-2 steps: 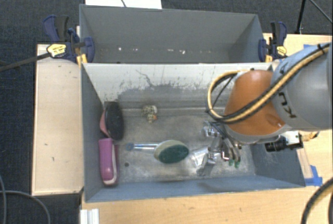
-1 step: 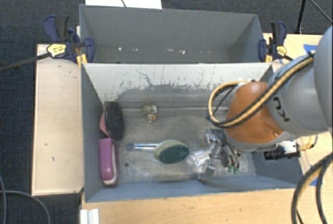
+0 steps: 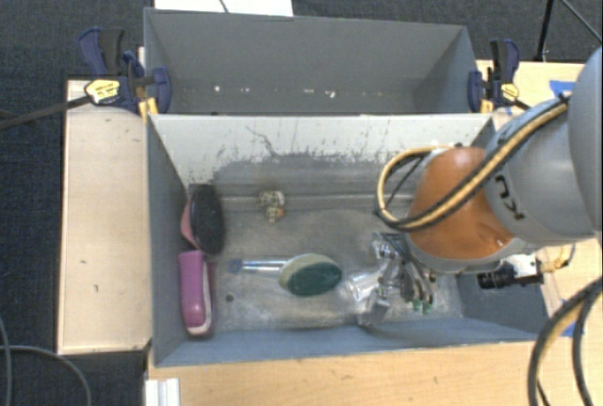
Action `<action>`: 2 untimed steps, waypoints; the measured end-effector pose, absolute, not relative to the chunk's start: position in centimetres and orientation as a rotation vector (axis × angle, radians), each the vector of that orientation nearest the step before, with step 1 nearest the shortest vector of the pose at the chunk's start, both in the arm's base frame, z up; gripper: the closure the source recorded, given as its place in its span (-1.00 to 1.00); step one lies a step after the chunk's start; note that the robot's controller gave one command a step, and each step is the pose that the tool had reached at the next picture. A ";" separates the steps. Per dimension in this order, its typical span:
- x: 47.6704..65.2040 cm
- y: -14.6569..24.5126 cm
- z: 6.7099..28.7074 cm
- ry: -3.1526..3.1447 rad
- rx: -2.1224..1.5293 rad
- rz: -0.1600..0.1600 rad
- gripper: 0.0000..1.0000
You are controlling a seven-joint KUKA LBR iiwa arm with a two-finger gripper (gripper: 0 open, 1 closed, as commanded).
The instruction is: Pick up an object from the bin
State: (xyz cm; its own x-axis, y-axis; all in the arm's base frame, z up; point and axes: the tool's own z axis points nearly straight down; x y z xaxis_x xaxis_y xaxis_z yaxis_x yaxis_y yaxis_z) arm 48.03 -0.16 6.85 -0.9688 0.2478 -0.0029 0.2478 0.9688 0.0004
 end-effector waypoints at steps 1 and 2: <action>48.0 -0.2 6.8 3.116 0.391 -0.001 1.00; 48.2 -0.2 14.8 3.109 0.386 0.002 1.00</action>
Offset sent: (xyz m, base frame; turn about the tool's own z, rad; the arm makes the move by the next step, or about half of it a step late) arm 0.0000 0.0000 0.0000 0.0000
